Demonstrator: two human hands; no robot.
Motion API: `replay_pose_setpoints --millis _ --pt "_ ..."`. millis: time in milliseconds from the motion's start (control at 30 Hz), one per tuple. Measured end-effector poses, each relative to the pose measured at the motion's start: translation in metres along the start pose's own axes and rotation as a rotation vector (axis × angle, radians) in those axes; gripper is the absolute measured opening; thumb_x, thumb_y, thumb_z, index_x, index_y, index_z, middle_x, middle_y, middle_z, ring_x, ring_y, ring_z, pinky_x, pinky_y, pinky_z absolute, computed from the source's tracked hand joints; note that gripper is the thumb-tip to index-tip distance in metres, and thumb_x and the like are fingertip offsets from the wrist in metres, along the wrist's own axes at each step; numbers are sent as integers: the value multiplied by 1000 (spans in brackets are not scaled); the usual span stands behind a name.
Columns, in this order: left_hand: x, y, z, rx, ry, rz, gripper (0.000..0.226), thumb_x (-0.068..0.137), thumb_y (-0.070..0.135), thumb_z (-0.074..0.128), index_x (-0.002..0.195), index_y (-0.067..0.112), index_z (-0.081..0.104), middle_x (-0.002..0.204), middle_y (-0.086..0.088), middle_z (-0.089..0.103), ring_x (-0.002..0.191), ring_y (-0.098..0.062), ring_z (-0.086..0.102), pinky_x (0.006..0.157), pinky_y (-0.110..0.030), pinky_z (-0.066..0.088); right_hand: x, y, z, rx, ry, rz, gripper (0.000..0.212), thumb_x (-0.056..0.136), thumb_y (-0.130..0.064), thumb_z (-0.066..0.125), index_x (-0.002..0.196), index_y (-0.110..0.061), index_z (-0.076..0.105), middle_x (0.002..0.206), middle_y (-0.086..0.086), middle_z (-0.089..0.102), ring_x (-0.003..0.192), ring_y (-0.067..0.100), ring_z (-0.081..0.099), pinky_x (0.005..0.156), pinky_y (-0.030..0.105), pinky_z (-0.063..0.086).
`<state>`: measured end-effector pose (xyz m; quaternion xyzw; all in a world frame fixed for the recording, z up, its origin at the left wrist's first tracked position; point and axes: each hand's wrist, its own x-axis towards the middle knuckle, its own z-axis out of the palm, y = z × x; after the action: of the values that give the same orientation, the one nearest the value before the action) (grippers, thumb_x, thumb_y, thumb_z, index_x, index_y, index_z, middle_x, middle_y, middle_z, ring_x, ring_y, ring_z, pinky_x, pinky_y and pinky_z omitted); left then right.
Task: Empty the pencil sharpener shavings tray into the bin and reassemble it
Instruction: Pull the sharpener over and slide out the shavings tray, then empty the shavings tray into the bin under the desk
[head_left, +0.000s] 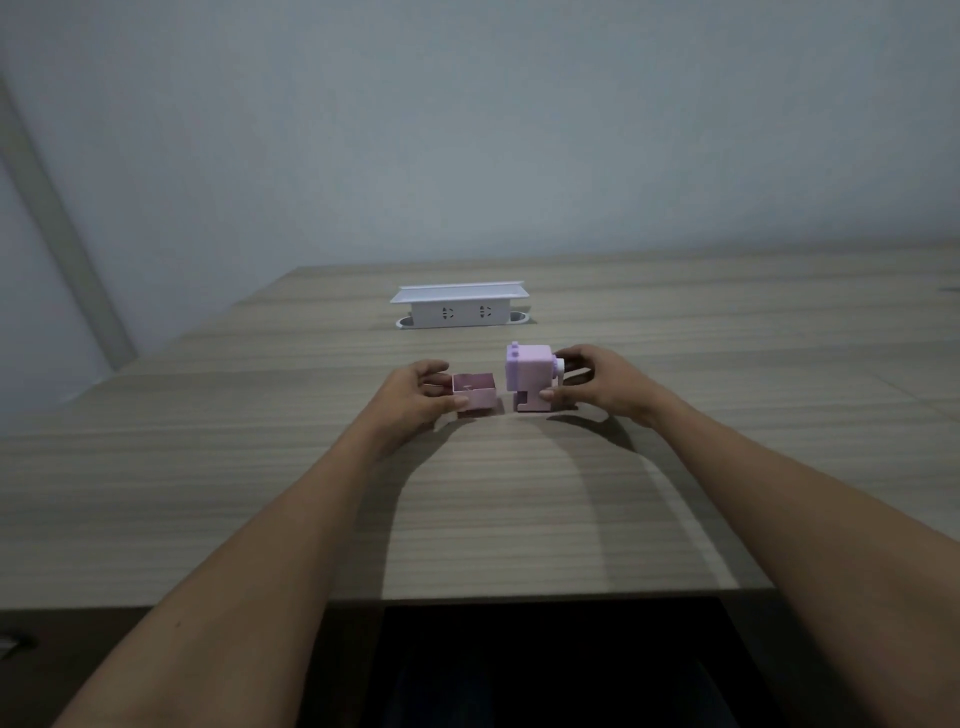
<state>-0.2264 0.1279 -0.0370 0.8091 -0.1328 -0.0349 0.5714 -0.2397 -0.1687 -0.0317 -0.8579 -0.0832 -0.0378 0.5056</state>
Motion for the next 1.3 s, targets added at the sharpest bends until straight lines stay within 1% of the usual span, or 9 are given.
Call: replay_pose_setpoints --millis 100,433,633,767,900,1033,1100,1167,1300 --pt "-6 12 -9 38 9 30 79 80 2 82 149 -4 43 129 -16 65 109 -21 67 78 -15 58 -8 -10 -2 -20 52 -45 90 64 -31 94 141 -10 53 129 7 65 115 21 65 100 41 54" --pt "-31 79 12 -17 -20 157 68 78 0 83 138 -5 52 119 -15 71 94 -12 71 74 -14 58 -55 -62 -13 78 115 -139 67 74 -26 88 132 -3 62 123 8 69 117 19 65 97 25 51" --pt "-42 121 56 -40 -147 231 71 76 11 87 139 1 56 124 -10 73 112 -17 71 101 -29 55 -103 -79 -39 185 98 -167 43 75 -24 87 115 -14 76 113 1 78 114 18 70 103 34 51" --pt "-44 143 99 -56 -206 305 69 78 16 86 139 2 58 122 -7 72 104 -9 72 93 -18 55 -140 -77 -80 182 216 -133 44 75 -25 86 116 -14 76 112 2 78 113 21 69 93 34 49" --pt "-44 165 159 -107 -292 364 65 85 15 81 141 -3 54 132 -13 66 114 -16 67 94 -15 55 -186 -69 -126 168 316 -106 36 76 -24 85 110 -16 78 108 -1 79 102 12 68 88 27 47" --pt "-55 184 221 -206 -437 380 76 77 29 84 138 -6 56 131 -15 69 115 -19 68 106 -29 50 -237 -60 -167 135 400 -91 48 73 -24 86 117 -8 75 121 10 74 105 11 66 90 25 45" --pt "-64 192 253 -246 -516 372 62 82 26 81 132 -5 61 120 -10 72 107 -14 68 103 -28 51 -264 -51 -187 132 453 -62 60 66 -30 89 119 -6 73 124 13 73 108 12 67 91 25 47" --pt "-72 199 281 -264 -589 379 44 89 20 76 126 0 64 112 -5 72 104 -12 67 102 -26 51 -288 -43 -204 142 497 -27 47 73 -21 87 116 -7 74 119 10 74 109 12 67 92 25 49" --pt "-92 203 340 -274 -702 407 55 87 22 78 133 -4 62 118 -8 72 106 -14 68 98 -25 52 -343 -15 -228 161 571 49 30 81 -7 78 111 -10 74 111 2 76 109 11 68 96 26 50"
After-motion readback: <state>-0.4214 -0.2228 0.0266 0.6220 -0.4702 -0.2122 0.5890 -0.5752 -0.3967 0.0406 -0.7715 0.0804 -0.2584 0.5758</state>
